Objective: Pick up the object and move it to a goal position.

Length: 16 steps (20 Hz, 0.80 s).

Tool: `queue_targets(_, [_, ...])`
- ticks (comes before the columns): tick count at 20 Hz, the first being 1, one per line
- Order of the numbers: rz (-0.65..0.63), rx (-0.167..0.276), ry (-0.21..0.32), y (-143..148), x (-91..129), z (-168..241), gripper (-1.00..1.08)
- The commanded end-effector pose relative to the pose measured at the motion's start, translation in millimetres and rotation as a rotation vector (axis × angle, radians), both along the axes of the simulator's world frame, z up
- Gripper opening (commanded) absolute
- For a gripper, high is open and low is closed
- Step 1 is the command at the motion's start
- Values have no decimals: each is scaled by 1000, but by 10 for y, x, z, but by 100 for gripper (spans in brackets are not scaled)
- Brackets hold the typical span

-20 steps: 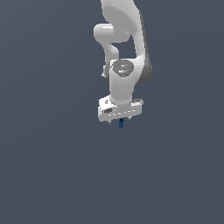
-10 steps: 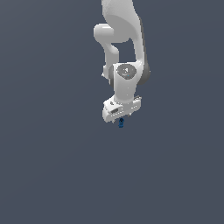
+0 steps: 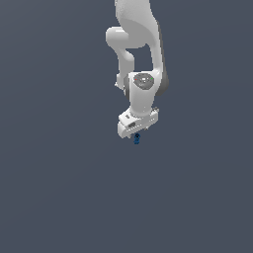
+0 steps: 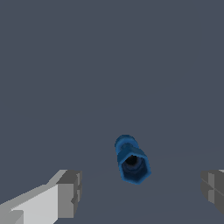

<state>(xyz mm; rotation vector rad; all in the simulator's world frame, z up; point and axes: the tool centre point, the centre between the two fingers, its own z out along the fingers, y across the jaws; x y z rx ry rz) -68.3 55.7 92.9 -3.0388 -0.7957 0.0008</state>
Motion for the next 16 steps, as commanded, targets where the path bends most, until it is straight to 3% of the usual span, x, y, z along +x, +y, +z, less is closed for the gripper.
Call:
queue_targets(1, [0, 0, 0, -2, -1, -26, 100])
queue_targets(16, [6, 0, -1, 2, -12, -501, 100])
